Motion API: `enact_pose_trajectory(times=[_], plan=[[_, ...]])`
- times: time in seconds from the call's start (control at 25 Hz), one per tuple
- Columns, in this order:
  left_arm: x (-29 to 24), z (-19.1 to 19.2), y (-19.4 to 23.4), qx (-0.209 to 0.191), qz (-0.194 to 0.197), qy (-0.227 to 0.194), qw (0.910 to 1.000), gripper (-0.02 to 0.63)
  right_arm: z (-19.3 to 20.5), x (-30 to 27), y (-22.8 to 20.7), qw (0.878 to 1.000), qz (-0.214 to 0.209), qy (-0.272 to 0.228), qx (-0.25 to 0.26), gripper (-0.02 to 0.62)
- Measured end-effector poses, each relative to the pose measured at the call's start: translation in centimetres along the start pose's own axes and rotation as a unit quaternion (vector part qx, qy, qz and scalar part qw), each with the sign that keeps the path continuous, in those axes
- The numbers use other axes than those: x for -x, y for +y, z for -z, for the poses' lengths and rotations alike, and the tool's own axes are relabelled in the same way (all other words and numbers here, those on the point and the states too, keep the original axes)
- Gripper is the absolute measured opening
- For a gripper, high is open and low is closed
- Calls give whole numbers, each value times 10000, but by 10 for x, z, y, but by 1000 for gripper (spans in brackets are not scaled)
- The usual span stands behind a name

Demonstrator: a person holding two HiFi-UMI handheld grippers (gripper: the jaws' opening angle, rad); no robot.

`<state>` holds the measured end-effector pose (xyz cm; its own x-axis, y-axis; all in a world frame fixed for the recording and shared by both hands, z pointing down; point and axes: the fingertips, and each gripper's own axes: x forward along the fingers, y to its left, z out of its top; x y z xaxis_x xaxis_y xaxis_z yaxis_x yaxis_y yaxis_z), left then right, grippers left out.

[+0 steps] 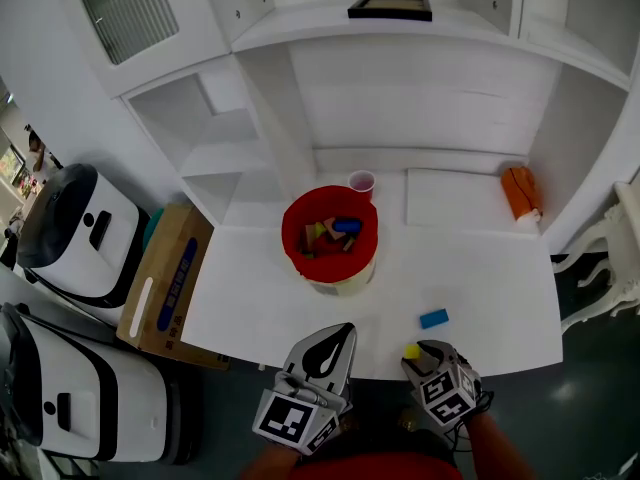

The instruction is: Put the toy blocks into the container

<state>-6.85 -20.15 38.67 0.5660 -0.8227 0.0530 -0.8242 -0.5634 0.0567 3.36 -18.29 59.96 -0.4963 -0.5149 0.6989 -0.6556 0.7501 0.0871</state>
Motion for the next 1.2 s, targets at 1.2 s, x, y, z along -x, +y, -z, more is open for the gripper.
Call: enact_pose_trajectory(times=[1.2], plan=[[43, 12, 50, 194, -668, 148, 9975, 5, -325, 45, -59, 9315, -670, -3490, -774, 167]])
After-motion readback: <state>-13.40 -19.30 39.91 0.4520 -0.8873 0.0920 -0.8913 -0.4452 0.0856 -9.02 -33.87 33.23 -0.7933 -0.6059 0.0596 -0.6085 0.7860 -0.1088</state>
